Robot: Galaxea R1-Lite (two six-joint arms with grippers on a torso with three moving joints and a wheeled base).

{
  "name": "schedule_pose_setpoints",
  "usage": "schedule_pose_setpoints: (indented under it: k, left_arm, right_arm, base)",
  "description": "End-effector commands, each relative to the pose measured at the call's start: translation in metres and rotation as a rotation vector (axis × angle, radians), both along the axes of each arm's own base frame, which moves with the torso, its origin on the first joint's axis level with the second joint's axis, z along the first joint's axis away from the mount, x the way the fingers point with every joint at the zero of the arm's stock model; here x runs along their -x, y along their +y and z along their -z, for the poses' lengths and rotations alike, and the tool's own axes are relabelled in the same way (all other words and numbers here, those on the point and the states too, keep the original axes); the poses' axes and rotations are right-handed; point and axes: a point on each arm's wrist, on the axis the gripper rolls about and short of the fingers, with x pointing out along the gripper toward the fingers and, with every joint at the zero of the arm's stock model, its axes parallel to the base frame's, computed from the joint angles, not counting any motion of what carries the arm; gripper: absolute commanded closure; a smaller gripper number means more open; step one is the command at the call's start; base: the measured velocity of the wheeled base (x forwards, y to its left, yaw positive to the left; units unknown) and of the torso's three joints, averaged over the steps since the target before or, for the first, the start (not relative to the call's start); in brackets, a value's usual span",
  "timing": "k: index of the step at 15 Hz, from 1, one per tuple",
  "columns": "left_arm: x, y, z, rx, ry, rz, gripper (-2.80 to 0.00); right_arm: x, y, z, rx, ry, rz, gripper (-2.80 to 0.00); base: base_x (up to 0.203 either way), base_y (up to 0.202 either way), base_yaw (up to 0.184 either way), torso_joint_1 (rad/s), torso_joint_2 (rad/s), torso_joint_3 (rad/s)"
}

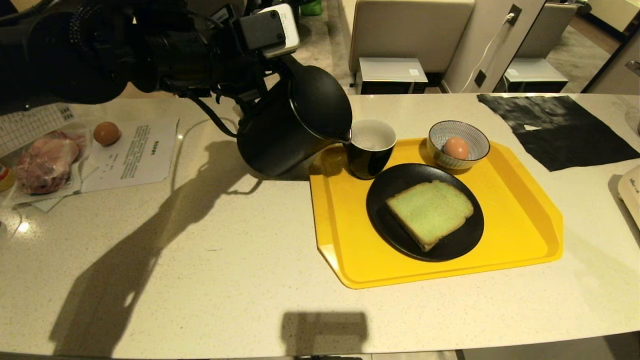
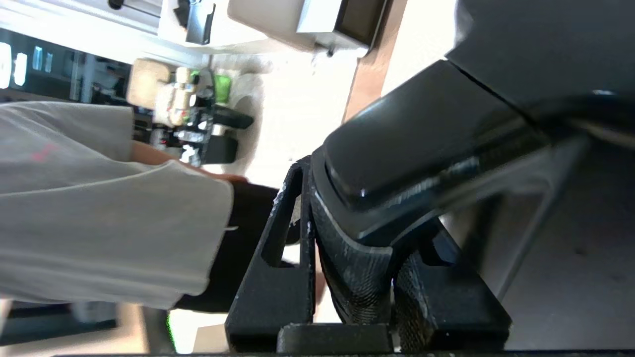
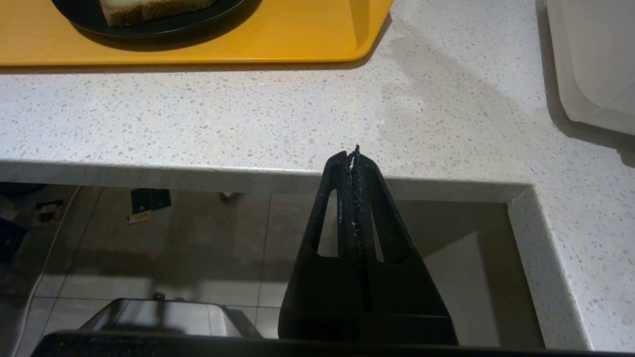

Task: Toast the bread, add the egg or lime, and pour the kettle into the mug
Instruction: Pour water into a cup

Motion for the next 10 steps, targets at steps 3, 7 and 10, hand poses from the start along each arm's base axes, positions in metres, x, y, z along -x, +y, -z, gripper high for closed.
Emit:
schedule_pose_setpoints:
  k: [3,7,10]
  left_arm:
    - [0.006,0.01,-0.014,0.014,-0.049,-0.078,0.0]
    - [0.005,0.015,-0.024,0.052,-0.138,-0.168,0.0]
    - [0.004,0.014,-0.029,0.097,-0.195,-0.228,0.0]
  right_arm:
    - [-0.002,0.0,0.008,0.0,0.028,-0.001,0.0]
    - [-0.002,0.0,0.008,0.0,0.028,-0.001,0.0]
    - [-0.002,0.0,0.008,0.0,0.028,-0.001,0.0]
  base:
    - [0.0,0.0,0.0,0.0,0.0,0.0]
    - [0.0,0.0,0.0,0.0,0.0,0.0]
    - [0.0,0.0,0.0,0.0,0.0,0.0]
